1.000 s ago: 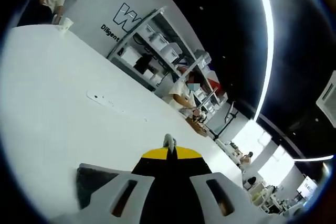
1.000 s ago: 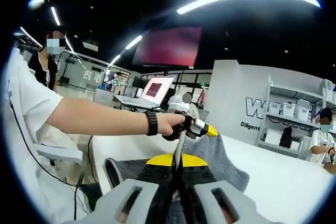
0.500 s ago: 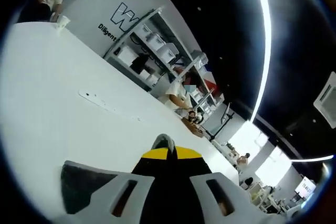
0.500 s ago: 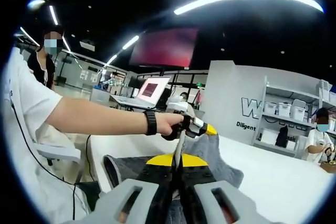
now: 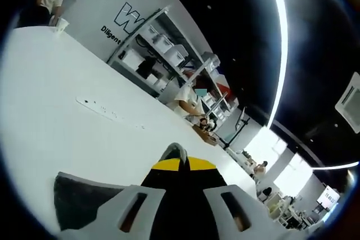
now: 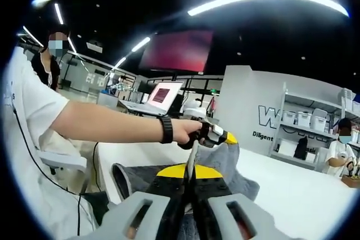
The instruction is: Open the folded towel by lifting each exposed corner and separating the folded layers until the towel lies flat within the target outline without major curled edges
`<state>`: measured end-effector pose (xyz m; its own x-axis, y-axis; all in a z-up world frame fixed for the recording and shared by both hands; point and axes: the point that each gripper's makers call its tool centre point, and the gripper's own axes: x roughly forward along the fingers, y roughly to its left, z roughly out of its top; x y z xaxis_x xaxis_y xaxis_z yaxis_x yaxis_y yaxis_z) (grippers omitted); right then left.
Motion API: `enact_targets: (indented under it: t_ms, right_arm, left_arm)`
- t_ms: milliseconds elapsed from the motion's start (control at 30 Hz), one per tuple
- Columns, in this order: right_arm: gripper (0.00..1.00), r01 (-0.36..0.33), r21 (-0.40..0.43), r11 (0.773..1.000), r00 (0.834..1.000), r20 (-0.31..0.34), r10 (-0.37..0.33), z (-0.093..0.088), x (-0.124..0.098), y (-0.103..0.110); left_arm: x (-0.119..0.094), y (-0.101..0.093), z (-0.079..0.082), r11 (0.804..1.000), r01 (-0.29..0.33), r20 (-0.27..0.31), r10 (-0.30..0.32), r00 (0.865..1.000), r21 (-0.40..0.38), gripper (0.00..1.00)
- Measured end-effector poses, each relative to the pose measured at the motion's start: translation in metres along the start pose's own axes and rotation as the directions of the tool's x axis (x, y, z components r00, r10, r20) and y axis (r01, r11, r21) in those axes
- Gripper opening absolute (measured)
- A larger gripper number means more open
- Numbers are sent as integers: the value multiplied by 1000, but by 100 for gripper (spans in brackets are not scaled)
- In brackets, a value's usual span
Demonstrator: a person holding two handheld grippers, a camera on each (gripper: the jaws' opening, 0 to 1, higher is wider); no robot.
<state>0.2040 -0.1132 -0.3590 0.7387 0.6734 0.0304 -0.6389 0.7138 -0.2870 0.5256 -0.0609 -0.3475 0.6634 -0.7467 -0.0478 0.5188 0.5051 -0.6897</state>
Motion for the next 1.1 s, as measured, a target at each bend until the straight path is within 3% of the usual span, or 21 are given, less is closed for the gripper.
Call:
enact_targets:
  t_ms: [133,167,300,467,600,900,1100]
  right_arm:
    - [0,-4,-5,1000,1000,-6,4,-1,0,2]
    - [0,-6,-7,1000,1000,-7,5,-1,0,3]
    - [0,-4,-10,1000,1000,1,4,2,-2,3]
    - [0,3,-12,1000,1000,7,-3,4,-5,2]
    - [0,4,-17,1000,1000,16,-4,9,-6,3]
    - [0,-4,-22,1000,1000,19,4,10,-6,8]
    - [0,-10,-27,1000,1000,22,10,12,-7,10]
  left_arm:
    - [4,2,4,1000,-4,12,4,1000,-17,0]
    - [2,-10,-11,1000,2,17,-2,1000,-18,0]
    - [0,-26,-31,1000,6,15,-6,1000,-17,0]
    - [-1,-37,-33,1000,13,22,-13,1000,-15,0]
    - [-5,-51,-49,1000,26,28,-25,999,-15,0]
    - [9,-58,-39,999,35,28,-35,999,-15,0]
    - [15,-63,-44,999,39,16,-39,999,1,0]
